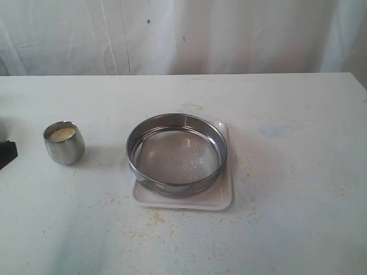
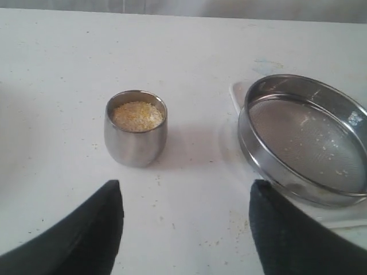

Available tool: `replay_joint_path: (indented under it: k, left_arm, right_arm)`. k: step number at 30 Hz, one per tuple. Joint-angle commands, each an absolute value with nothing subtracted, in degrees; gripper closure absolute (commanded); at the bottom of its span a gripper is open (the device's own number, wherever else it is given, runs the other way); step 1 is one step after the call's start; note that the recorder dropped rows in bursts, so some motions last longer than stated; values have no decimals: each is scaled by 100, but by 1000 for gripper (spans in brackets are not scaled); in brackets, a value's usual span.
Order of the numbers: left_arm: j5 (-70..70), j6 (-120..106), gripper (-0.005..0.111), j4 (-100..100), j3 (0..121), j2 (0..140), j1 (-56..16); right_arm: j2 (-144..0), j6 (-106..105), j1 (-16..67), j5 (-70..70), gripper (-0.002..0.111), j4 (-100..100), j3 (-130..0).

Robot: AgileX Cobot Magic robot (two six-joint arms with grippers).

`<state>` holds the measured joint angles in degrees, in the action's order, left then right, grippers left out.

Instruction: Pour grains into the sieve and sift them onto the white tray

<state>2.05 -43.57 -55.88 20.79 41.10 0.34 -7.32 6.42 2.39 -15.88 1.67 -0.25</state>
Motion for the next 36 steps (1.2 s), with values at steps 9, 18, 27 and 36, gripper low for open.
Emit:
replay_joint_path:
  k: [9,18,27,36]
  left_arm:
    - [-556,-4187,41,-5604,2052,5079,-82]
    - [-756,-3372,41,-4712,2052,5504,-82]
    - [-1918,-2141,41,-4000,1604,5542,-297]
    - [-3976,-130,41,-1705,694,5542,-811]
  right_arm:
    - [-753,628,223,-1578,108,193,0]
    - [-753,628,223,-1578,108,193,0]
    - [-753,628,223,-1578,108,193,0]
    - [-753,628,223,-1578,108,193,0]
